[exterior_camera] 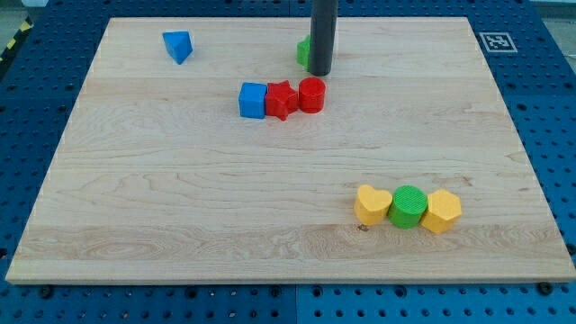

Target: Nudge group of blocks right a bit

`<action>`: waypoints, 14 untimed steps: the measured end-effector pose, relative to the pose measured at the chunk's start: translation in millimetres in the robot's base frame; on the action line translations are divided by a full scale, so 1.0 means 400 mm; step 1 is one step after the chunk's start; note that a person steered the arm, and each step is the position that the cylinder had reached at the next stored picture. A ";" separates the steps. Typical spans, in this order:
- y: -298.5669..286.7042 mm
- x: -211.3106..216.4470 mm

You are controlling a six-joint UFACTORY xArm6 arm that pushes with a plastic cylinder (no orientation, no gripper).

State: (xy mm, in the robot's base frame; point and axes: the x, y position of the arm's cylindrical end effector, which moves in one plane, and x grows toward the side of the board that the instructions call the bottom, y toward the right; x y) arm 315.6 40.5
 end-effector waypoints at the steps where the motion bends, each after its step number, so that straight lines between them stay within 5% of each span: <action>1: 0.001 0.000; 3: -0.020 0.003; 5: -0.243 0.031; 8: 0.061 0.274; 12: -0.222 0.097; 14: -0.174 0.319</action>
State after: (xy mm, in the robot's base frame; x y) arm 443.2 -29.0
